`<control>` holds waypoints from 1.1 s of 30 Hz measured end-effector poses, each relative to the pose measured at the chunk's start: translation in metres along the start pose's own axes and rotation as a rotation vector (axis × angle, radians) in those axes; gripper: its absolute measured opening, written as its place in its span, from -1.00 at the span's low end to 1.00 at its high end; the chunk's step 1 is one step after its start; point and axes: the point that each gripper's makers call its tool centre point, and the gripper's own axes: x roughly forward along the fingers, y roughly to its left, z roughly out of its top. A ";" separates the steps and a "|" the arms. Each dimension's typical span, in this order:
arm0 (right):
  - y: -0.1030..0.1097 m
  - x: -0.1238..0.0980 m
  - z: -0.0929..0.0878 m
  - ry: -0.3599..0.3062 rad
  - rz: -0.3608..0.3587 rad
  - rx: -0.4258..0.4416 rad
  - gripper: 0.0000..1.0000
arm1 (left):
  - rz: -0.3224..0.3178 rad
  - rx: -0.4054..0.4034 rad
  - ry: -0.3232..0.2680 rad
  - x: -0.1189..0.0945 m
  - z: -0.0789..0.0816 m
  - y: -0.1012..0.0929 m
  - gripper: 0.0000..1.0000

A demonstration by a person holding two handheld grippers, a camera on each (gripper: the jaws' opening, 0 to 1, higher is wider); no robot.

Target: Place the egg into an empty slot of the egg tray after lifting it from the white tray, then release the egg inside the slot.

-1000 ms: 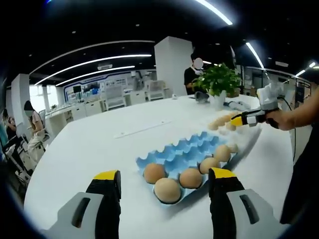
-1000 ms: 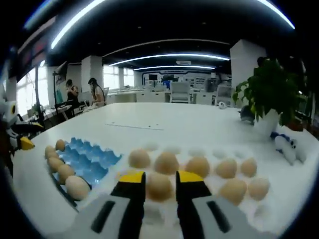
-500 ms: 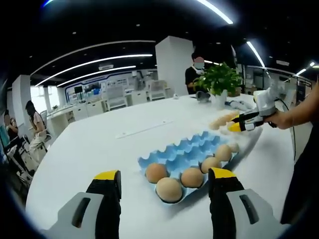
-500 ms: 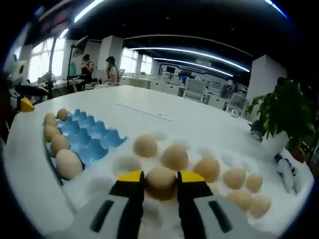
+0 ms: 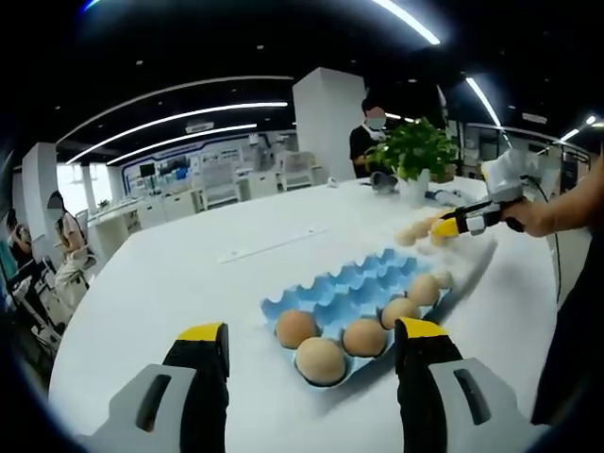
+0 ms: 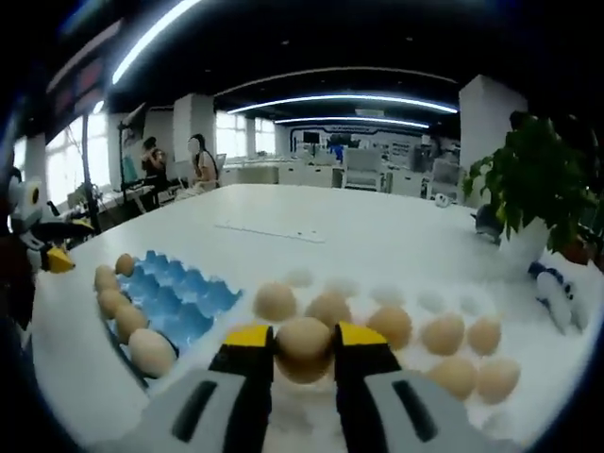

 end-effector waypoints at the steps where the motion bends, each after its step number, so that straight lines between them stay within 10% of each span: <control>1: 0.001 -0.001 0.002 -0.005 0.004 0.003 -0.52 | 0.001 -0.002 -0.002 0.000 0.000 0.000 0.45; 33: 0.096 0.012 0.055 -0.122 0.250 -0.003 -0.51 | 0.014 -0.090 -0.009 -0.005 0.001 -0.003 0.70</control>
